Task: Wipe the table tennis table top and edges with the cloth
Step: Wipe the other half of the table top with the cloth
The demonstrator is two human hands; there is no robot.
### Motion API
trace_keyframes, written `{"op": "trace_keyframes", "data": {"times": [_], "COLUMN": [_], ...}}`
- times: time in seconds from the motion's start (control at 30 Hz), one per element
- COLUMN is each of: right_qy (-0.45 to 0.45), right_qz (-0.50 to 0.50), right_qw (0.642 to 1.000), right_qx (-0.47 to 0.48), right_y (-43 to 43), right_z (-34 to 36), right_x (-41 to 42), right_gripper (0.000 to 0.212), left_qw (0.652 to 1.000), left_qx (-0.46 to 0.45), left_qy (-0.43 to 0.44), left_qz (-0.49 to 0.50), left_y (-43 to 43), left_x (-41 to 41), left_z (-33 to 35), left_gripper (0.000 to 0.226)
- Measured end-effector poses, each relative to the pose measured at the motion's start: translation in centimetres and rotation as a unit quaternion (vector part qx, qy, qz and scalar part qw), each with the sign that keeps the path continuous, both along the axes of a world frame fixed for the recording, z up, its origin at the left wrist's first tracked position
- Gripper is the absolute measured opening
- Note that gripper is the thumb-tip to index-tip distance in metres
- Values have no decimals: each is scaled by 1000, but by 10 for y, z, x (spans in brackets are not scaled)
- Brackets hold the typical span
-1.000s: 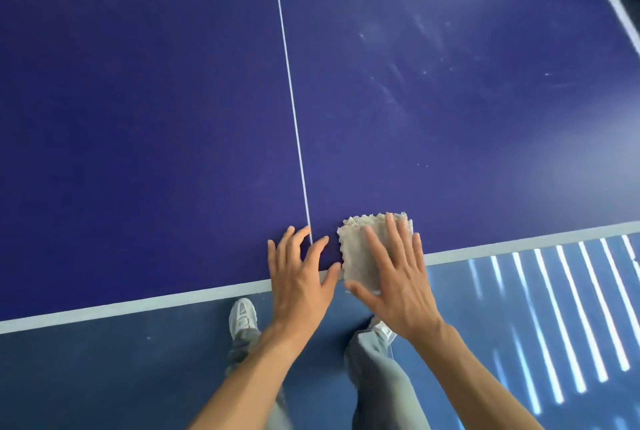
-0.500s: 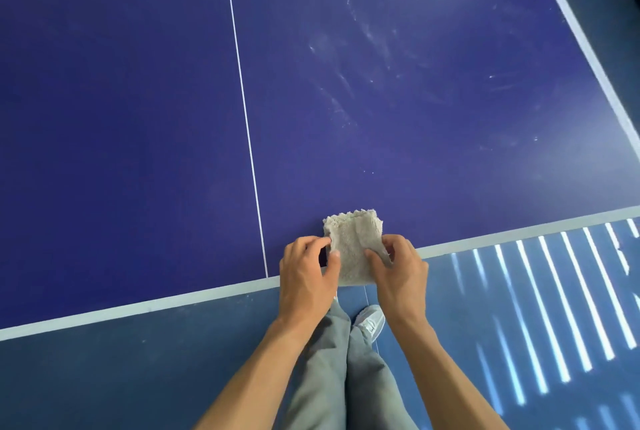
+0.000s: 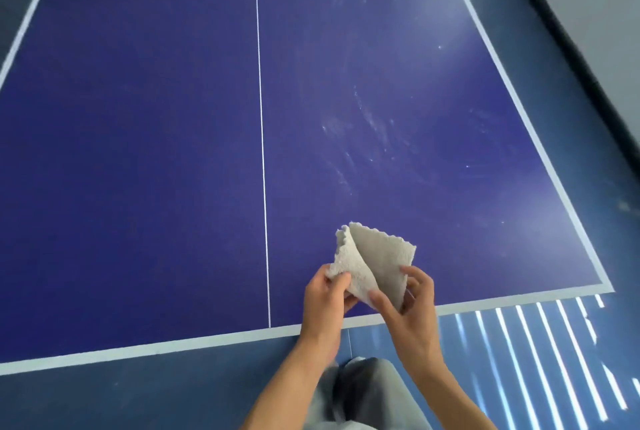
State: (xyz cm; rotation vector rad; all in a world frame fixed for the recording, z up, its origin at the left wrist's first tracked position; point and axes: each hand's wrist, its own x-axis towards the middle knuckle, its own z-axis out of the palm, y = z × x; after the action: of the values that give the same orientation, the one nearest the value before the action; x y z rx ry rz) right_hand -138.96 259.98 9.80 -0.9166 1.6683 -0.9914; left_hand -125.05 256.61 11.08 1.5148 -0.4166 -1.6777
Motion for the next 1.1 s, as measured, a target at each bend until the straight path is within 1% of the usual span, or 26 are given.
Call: {"op": "trace_keyframes", "data": {"times": [0.03, 0.1, 0.17, 0.23, 0.3, 0.37, 0.4, 0.43, 0.47, 0.5, 0.53, 0.57, 0.63, 0.67, 0.73, 0.8, 0.83, 0.9, 0.97, 1.03, 1.1], "right_qy": [-42, -98, -155, -226, -279, -298, -303, -307, -305, -298, -288, -280, -270, -262, -222, -178, -159, -100, 5, 127, 187], "right_qz": [-29, -75, -137, -193, -211, -178, -152, -125, -98, -70, -42, -16, 24, 38, 69, 128, 166, 246, 313, 362, 392], "right_qw": [998, 991, 977, 954, 937, 938, 941, 943, 947, 952, 957, 960, 962, 964, 972, 976, 973, 963, 948, 923, 901], "right_qx": [30, 56, 55, 37, 19, 6, 1, -4, -8, -12, -16, -20, -26, -26, -17, -2, 10, 38, 52, 28, -11], "right_y": [-7, -20, -32, -43, -55, -63, -66, -70, -73, -76, -79, -81, -85, -86, -88, -90, -90, -93, -96, -99, -101], "right_z": [3, 7, 11, 15, 22, 32, 36, 41, 46, 51, 54, 57, 60, 60, 59, 56, 55, 49, 42, 35, 26], "right_x": [-2, -8, -15, -24, -35, -51, -62, -73, -85, -98, -110, -121, -145, -159, -188, -220, -235, -260, -276, -285, -294], "right_gripper": [57, 54, 46, 45, 51, 63, 71, 79, 85, 89, 91, 90, 86, 82, 74, 71, 70, 62, 58, 49, 30], "left_qw": [999, 996, 993, 994, 998, 991, 989, 990, 990, 989, 986, 982, 969, 962, 947, 930, 925, 928, 930, 920, 901], "left_qx": [-5, -15, -20, -18, 9, 52, 66, 63, 40, 0, -43, -81, -123, -143, -178, -201, -209, -205, -173, -131, -102], "left_qy": [36, 91, 111, 106, 60, -24, -64, -98, -126, -145, -145, -125, -92, -107, -180, -253, -274, -286, -302, -332, -368], "left_qz": [9, 21, 34, 29, -35, -117, -118, -85, -49, -41, -70, -116, -195, -208, -199, -176, -158, -123, -122, -163, -204], "left_y": [-3, -7, -10, -9, -7, -6, -8, -11, -17, -24, -32, -38, -46, -47, -47, -42, -39, -35, -32, -27, -23], "left_x": [1, 3, 4, 3, 2, -2, -6, -12, -19, -28, -39, -52, -85, -102, -136, -165, -178, -199, -214, -225, -230], "left_z": [2, 4, 4, 2, 3, 4, 5, 8, 14, 19, 26, 32, 41, 44, 46, 45, 43, 38, 33, 30, 23], "left_gripper": [25, 36, 39, 40, 36, 32, 34, 37, 37, 39, 44, 51, 62, 63, 60, 49, 43, 35, 36, 44, 50]}}
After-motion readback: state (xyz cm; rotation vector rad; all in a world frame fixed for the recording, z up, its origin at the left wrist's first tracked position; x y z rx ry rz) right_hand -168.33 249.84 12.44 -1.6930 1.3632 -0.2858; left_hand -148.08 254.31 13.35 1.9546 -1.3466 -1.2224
